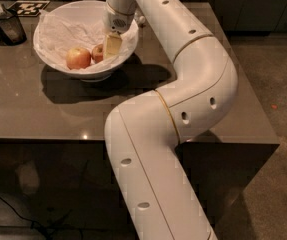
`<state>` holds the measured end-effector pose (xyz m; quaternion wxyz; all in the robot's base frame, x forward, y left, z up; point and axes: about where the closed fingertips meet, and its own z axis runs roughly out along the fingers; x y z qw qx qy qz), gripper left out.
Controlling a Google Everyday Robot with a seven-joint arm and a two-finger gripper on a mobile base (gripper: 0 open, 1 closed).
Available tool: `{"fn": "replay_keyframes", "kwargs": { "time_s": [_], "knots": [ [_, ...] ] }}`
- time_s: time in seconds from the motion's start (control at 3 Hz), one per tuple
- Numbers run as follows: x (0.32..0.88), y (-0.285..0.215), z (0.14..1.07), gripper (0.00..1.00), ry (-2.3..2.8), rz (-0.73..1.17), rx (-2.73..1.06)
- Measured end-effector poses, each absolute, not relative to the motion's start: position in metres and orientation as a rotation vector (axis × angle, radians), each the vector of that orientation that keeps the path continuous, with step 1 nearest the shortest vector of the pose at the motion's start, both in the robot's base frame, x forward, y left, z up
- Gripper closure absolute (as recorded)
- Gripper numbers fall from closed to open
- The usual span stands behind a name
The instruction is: Pick apple from white bowl
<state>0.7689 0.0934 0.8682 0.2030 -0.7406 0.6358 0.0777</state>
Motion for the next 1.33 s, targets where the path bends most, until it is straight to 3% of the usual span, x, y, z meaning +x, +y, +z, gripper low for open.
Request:
{"fn": "replay_keyframes", "kwargs": {
  "time_s": [0.67, 1.33],
  "knots": [
    [0.7682, 0.099, 0.8582, 0.17, 1.778, 0.254, -2.069],
    [0.7704, 0.0987, 0.8622, 0.6, 1.77, 0.259, -2.044]
  ]
}}
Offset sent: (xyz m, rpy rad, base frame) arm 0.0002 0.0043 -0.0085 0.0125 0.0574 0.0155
